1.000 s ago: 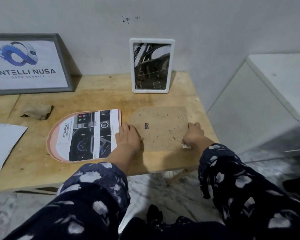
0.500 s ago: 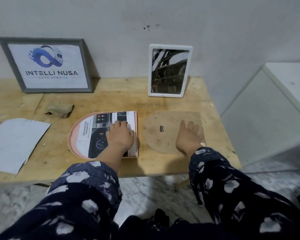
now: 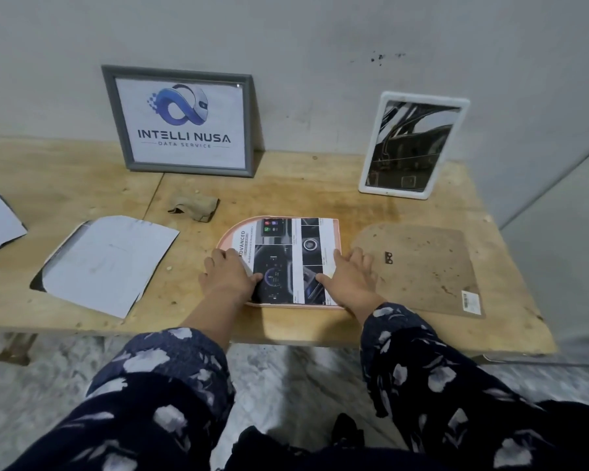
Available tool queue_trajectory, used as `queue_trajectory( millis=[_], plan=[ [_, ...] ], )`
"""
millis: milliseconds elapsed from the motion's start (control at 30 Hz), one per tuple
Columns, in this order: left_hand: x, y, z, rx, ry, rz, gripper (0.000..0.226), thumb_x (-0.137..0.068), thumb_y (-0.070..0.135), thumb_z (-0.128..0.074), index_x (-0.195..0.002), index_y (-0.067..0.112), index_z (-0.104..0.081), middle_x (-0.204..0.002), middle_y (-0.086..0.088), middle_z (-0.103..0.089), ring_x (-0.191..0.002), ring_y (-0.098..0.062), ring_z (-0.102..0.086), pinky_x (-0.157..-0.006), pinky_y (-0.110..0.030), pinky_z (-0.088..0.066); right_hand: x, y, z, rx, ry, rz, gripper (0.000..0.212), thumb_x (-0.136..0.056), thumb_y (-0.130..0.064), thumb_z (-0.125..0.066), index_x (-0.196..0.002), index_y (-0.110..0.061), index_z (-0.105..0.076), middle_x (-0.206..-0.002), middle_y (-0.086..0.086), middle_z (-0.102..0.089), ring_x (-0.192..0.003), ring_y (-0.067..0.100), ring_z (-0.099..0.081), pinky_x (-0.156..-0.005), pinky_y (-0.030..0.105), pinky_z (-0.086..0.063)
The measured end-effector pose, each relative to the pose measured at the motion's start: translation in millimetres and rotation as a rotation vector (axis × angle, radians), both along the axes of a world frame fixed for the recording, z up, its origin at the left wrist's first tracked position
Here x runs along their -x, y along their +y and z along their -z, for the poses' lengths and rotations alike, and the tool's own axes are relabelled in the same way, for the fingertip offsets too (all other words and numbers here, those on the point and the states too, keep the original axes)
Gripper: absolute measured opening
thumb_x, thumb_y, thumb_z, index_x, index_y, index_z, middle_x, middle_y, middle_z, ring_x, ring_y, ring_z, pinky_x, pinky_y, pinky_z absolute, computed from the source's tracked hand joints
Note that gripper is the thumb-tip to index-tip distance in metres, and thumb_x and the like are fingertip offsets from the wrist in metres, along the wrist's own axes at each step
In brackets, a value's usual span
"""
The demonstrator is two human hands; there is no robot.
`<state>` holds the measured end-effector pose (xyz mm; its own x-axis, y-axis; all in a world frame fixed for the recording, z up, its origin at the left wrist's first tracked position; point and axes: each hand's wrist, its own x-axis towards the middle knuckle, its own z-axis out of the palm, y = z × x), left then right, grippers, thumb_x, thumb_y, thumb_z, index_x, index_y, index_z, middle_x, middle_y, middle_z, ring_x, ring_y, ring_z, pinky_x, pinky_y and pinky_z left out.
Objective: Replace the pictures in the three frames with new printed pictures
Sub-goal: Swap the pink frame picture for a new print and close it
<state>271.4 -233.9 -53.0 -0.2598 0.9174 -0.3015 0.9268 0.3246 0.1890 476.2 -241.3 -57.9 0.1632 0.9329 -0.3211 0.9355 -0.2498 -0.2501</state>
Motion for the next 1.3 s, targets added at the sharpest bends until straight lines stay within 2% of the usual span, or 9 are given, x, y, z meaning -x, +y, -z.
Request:
queue_trajectory(
  millis=[233, 367, 433, 567, 800, 967, 1067, 1167, 1300],
  plan=[
    [6, 1, 5, -0.035, -0.013, 0.023, 0.073, -0.081, 0.057, -0.065, -0.133, 0.013, -0.037, -0.135, -0.011, -0.038, -0.126, -0.03, -0.038, -0.098, -0.044, -0.036, 19, 2, 2, -0.04, 0.151, 0.24, 0.061, -0.086, -0.034, -0.065, -0.142, -0.027, -0.041, -0.137, 0.006, -0.031, -0.126, 0.027, -0.027, -0.105, 0.041, -0.03],
    [8, 4, 5, -0.042, -0.03, 0.006, 0.076, -0.079, 0.055, -0.068, -0.133, 0.012, -0.036, -0.134, -0.01, -0.04, -0.125, -0.028, -0.039, -0.097, -0.043, -0.036, 31, 6, 4, 0.015, 0.117, 0.302, 0.068, -0.079, -0.044, -0.069, -0.136, -0.023, -0.039, -0.138, 0.008, -0.029, -0.125, 0.03, -0.028, -0.105, 0.044, -0.031],
    [9, 4, 7, -0.047, -0.027, 0.007, 0.074, -0.08, 0.054, -0.068, -0.133, 0.012, -0.037, -0.134, -0.01, -0.039, -0.125, -0.028, -0.039, -0.097, -0.043, -0.036, 33, 9, 3, 0.003, 0.17, 0.384, 0.059, -0.078, -0.034, -0.073, -0.129, -0.026, -0.045, -0.135, 0.007, -0.031, -0.123, 0.029, -0.029, -0.101, 0.042, -0.03],
    [9, 4, 10, -0.061, -0.022, -0.001, 0.071, -0.08, 0.052, -0.069, -0.131, 0.012, -0.039, -0.133, -0.01, -0.04, -0.123, -0.029, -0.039, -0.097, -0.043, -0.035, 34, 9, 3, -0.125, 0.325, 0.556, 0.057, -0.077, -0.003, -0.061, -0.124, -0.03, -0.047, -0.13, 0.004, -0.034, -0.121, 0.025, -0.03, -0.095, 0.036, -0.028],
    [7, 5, 8, -0.035, -0.068, -0.06, 0.075, -0.079, 0.05, -0.071, -0.134, 0.012, -0.036, -0.133, -0.01, -0.036, -0.124, -0.03, -0.037, -0.096, -0.045, -0.034, 35, 3, 7, -0.192, 0.511, 0.553, 0.027, -0.089, -0.003, -0.043, -0.089, -0.027, -0.053, -0.097, -0.002, -0.059, -0.096, 0.026, -0.053, -0.1, 0.046, -0.035],
    [5, 8, -3, -0.084, -0.217, -0.197, 0.083, -0.073, 0.043, -0.079, -0.136, 0.016, -0.033, -0.135, -0.008, -0.036, -0.126, -0.029, -0.037, -0.098, -0.046, -0.033, 22, 6, -5, -0.16, 0.711, 0.568, 0.022, -0.092, -0.004, -0.044, -0.107, -0.02, -0.049, -0.107, -0.001, -0.056, -0.093, 0.022, -0.054, -0.094, 0.042, -0.045],
    [7, 9, -11, -0.227, -0.362, -0.274, 0.061, -0.082, 0.033, -0.073, -0.128, 0.022, -0.034, -0.132, -0.004, -0.05, -0.123, -0.027, -0.044, -0.097, -0.045, -0.03, 18, 15, -20, -0.197, 0.776, 0.567, 0.033, -0.093, -0.004, -0.046, -0.123, -0.017, -0.048, -0.115, 0.0, -0.055, -0.096, 0.02, -0.056, -0.085, 0.037, -0.05],
    [17, 10, -23, -0.358, -0.537, -0.3, 0.035, -0.094, 0.02, -0.056, -0.122, 0.023, -0.033, -0.118, -0.001, -0.066, -0.104, -0.026, -0.06, -0.095, -0.043, -0.034, 25, 33, -29, -0.279, 0.789, 0.503, 0.035, -0.092, -0.008, -0.052, -0.125, -0.021, -0.05, -0.121, -0.002, -0.056, -0.104, 0.02, -0.058, -0.089, 0.041, -0.053],
    [54, -1, -29, -0.466, -0.633, -0.387, 0.031, -0.097, 0.014, -0.05, -0.124, 0.021, -0.035, -0.118, -0.007, -0.065, -0.087, -0.021, -0.059, -0.075, -0.038, -0.049, 63, 47, -29, -0.216, 0.911, 0.401, 0.036, -0.09, -0.007, -0.055, -0.119, -0.028, -0.051, -0.121, 0.0, -0.06, -0.103, 0.022, -0.062, -0.085, 0.045, -0.056]
  ],
)
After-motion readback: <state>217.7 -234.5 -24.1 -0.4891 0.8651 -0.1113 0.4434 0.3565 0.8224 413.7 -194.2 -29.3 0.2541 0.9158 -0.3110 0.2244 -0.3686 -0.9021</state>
